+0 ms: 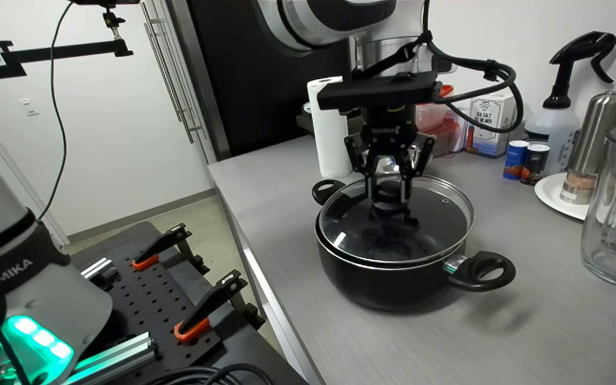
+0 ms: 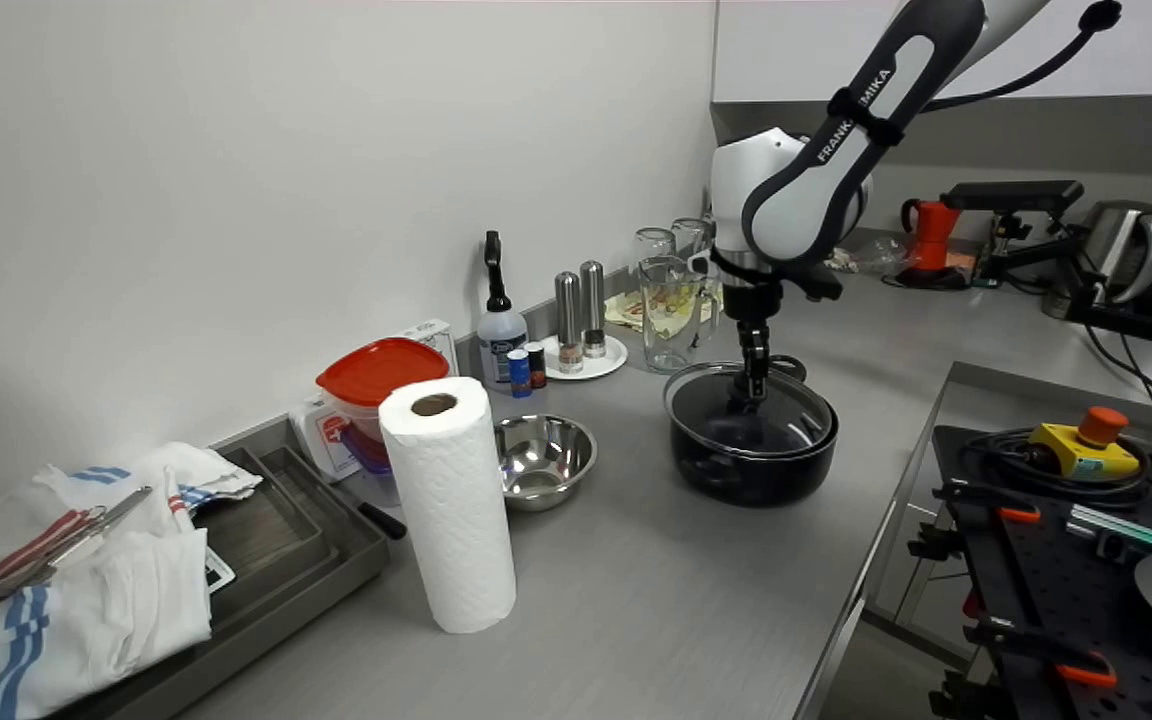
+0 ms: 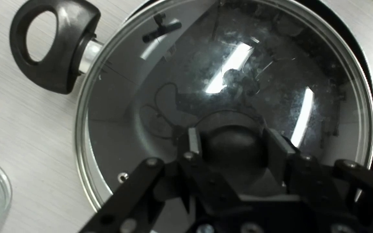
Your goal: Put the glass lid on the black pot.
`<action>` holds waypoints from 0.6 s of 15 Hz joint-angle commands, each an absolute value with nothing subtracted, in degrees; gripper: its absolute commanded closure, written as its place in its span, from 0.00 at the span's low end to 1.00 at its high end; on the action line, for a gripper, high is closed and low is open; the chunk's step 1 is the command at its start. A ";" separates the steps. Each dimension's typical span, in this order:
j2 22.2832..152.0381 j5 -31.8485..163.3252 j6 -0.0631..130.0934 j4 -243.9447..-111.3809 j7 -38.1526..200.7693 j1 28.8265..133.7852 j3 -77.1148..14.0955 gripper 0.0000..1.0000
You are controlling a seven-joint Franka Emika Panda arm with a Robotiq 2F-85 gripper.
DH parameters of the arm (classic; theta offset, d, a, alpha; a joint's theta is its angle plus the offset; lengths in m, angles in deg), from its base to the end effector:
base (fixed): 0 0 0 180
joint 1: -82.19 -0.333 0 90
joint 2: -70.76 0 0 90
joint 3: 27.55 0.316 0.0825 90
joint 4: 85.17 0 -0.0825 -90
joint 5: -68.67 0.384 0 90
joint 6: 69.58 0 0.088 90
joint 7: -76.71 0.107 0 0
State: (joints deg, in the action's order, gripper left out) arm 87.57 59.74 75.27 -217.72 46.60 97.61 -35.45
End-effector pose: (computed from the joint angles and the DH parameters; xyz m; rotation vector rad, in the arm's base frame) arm 0.4743 -0.2047 0.2110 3.0347 0.3873 -0.1928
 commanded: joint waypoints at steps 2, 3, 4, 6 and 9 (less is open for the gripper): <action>85.14 59.30 77.78 -221.97 44.94 98.31 -35.57 0.75; 84.83 59.15 77.98 -222.25 45.12 98.24 -35.68 0.75; 84.38 58.72 77.94 -222.58 45.62 98.04 -35.93 0.75; 83.60 57.99 77.68 -223.04 46.53 97.64 -36.28 0.75; 82.53 56.30 76.81 -223.41 48.29 96.90 -36.87 0.75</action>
